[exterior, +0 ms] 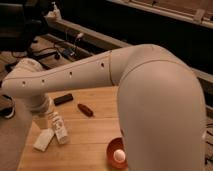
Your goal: Place the white sponge in the ceramic cup
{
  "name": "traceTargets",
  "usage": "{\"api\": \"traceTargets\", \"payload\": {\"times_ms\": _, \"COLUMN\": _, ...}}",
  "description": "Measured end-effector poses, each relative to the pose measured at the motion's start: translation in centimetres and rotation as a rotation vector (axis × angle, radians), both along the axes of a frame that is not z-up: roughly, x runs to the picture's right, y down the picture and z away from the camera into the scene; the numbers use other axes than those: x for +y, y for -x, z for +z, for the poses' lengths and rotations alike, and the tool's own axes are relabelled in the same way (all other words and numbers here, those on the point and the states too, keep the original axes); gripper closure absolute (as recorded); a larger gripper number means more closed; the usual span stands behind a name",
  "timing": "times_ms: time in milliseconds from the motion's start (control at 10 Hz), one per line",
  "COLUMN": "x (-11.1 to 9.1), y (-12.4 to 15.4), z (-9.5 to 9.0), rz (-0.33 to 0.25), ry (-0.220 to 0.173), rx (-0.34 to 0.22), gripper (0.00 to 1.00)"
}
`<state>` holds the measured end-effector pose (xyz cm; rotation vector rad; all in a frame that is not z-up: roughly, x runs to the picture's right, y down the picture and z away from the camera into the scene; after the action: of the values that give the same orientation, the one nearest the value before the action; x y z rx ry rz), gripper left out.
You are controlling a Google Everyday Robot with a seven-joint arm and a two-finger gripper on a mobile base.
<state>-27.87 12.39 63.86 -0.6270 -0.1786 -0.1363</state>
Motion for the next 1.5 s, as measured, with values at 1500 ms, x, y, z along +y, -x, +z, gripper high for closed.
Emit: {"api": "traceTargets", "payload": {"times_ms": 1500, "x": 0.8, "y": 5.5, "z": -0.1, "rz": -0.327, "ry": -0.219, "rx": -0.398, "gripper": 0.35}}
